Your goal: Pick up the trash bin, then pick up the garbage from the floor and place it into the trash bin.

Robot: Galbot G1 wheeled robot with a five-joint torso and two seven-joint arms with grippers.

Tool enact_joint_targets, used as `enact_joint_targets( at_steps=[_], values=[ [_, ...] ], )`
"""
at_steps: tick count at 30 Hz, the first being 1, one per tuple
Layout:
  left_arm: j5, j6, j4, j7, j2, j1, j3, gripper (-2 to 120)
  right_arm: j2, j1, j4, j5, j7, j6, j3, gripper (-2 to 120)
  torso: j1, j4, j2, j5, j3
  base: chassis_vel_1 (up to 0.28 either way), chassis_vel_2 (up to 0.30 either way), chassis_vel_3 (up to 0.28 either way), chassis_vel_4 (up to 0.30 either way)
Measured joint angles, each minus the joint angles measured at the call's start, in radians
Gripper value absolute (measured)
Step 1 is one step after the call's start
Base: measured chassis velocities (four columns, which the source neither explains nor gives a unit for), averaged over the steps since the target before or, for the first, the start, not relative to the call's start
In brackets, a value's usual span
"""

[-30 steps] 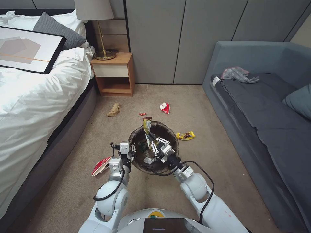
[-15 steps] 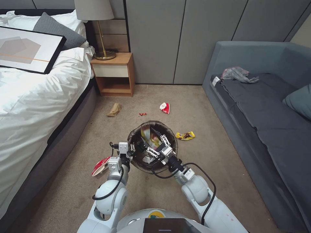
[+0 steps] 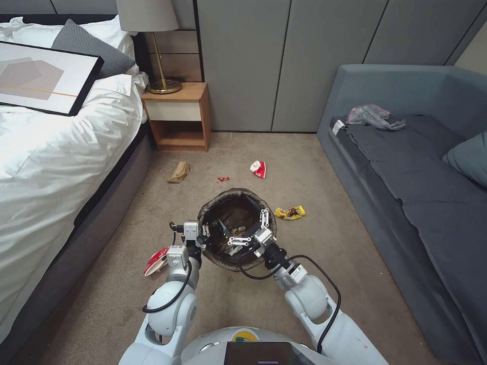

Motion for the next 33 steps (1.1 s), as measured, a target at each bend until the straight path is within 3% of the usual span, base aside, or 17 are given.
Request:
enact_joint_targets(
  at_steps=[6,12,16,23,33],
  values=[
    [0.000,0.000,0.003,0.000,0.000,0.000,-0.009,3,0.031,-0.030,0.096,0.014,0.104,0.012,0.044,100,0.000,0.0000,0.000,0.0000,0.000,0.000,0.000,0.000,0.000],
    [0.015,-0.013,0.014,0.003,0.002,0.002,-0.044,3,0.065,-0.119,0.195,-0.009,0.281,0.024,0.203,100,0.000,-0.0002,0.000,0.0000,0.000,0.000,0.000,0.000,0.000],
    [0.014,-0.019,0.018,0.006,0.001,0.005,-0.061,3,0.084,-0.183,0.200,-0.029,0.346,0.058,0.296,100,0.000,-0.0003,0.000,0.0000,0.000,0.000,0.000,0.000,0.000],
    [0.006,-0.019,0.016,0.005,0.001,0.002,-0.071,3,0.117,-0.203,0.076,-0.040,0.348,0.146,0.362,100,0.000,0.0001,0.000,0.0001,0.000,0.000,0.000,0.000,0.000],
    [0.004,-0.019,0.014,0.005,0.002,0.003,-0.074,3,0.128,-0.201,0.018,-0.039,0.338,0.164,0.374,100,0.000,0.0000,0.000,0.0001,0.000,0.000,0.000,0.000,0.000]
  ],
)
